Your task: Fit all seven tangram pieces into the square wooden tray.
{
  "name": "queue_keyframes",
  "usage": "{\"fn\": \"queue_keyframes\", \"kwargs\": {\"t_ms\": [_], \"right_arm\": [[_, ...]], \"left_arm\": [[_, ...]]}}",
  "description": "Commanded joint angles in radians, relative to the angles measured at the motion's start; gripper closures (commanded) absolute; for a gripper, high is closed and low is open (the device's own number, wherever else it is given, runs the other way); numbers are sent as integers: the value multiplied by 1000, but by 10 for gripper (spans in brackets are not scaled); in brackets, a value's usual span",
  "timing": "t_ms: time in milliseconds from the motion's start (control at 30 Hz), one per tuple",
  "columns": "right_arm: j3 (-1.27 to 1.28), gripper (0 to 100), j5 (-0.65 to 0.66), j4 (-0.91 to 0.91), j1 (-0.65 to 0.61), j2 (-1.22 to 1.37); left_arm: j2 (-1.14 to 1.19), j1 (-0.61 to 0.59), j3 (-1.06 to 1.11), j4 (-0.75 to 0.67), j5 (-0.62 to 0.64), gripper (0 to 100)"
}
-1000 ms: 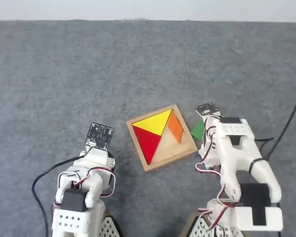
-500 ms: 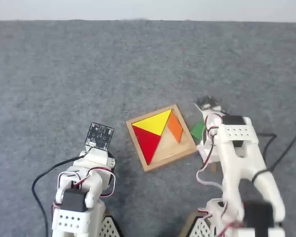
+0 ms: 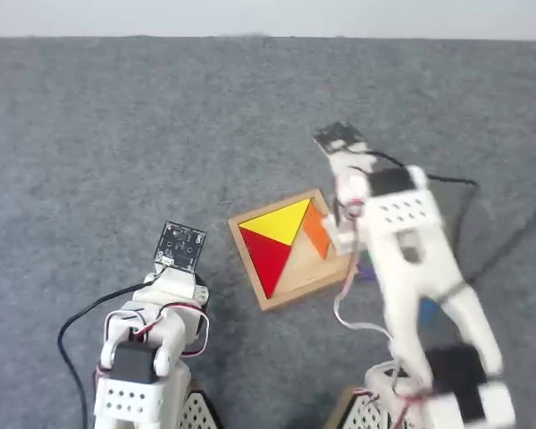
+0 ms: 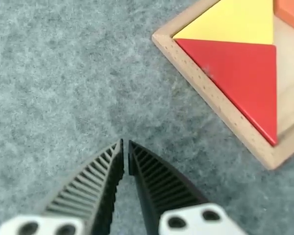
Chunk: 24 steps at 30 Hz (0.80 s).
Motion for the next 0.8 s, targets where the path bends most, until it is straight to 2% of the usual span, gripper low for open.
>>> {"fn": "queue_keyframes", "kwargs": {"t_ms": [0,267,767], "right_arm": [[-161,972,-58,-65,-48,150],[-288,972,-63,-108,-77,418],[-313,949,-61,-125,-168,446]], "left_arm": [[-15,-3,-10,3,-2,981],[-15,-3,-10,3,-2,981],[-15,-3,-10,3,-2,981]]}}
